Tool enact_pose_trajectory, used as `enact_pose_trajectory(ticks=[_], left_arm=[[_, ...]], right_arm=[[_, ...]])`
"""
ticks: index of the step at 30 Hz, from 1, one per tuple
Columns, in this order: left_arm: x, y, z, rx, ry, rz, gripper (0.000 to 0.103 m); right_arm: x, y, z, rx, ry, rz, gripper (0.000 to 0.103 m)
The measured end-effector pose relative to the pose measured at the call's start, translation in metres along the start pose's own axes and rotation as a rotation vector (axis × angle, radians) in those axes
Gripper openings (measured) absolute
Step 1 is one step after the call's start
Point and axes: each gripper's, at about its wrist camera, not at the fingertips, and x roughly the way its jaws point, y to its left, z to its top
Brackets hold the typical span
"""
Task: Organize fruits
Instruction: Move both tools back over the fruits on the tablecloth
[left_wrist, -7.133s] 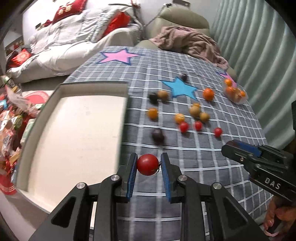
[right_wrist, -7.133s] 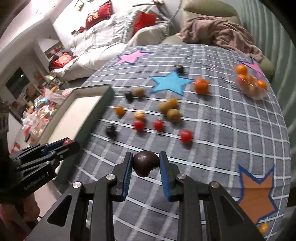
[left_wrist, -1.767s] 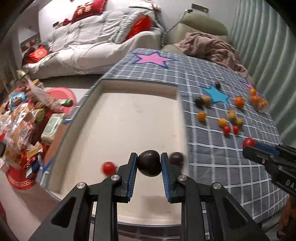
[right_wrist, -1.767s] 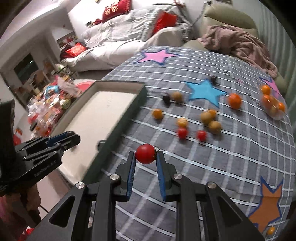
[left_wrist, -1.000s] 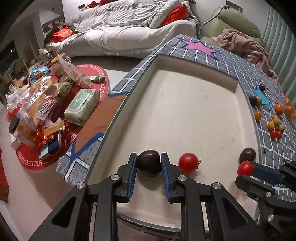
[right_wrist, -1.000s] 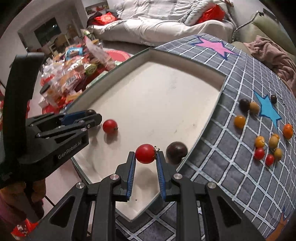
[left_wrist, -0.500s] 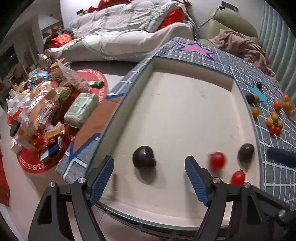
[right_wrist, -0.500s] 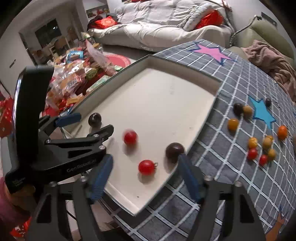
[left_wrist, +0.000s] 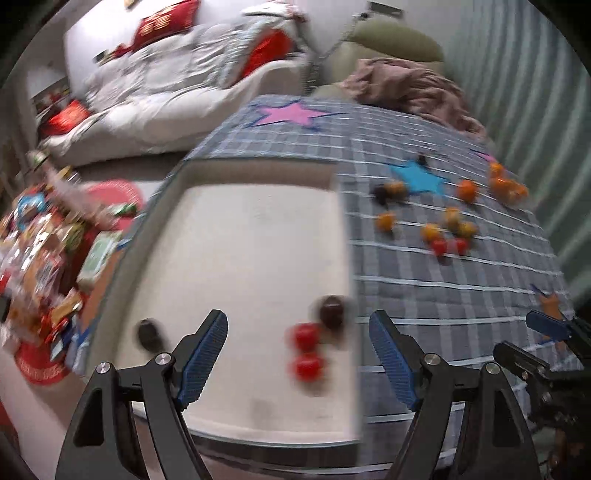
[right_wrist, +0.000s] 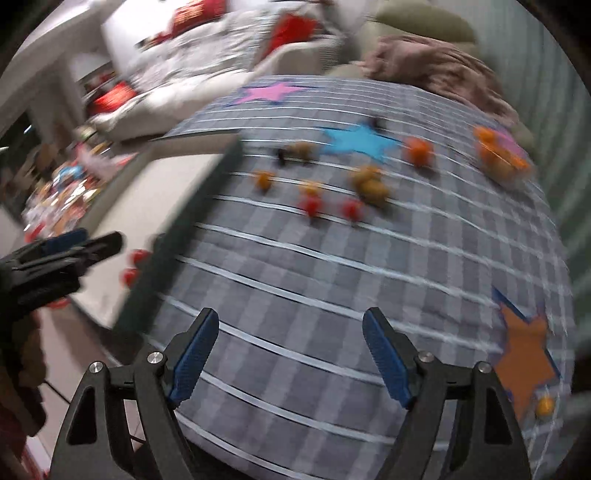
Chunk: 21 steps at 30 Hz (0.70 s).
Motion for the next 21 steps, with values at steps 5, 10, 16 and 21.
enact_pose_trajectory(ticks=[5, 10, 16, 21], left_arm=[[0.0, -0.063, 0.005, 0.114, 0.003, -0.056, 0.08], [0.012, -0.11, 0.002, 0.18, 0.033, -0.081, 0.08], [0.028, -0.134, -0.002, 0.198, 0.066, -0.064, 0.08], [0.041, -0.135, 0.001, 0.179, 0.086, -0.038, 0.08]], right_arm=[[-0.023, -0.072, -0.026, 0.131, -0.048, -0.13, 0.083], [-0.046, -0.132, -0.053, 0.237, -0.105, -0.272, 0.083], [-0.037, -0.176, -0.073, 0.343, -0.092, -0.304, 0.083], [-0.023, -0.175, -0.075, 0.383, -0.111, -0.265, 0.083]])
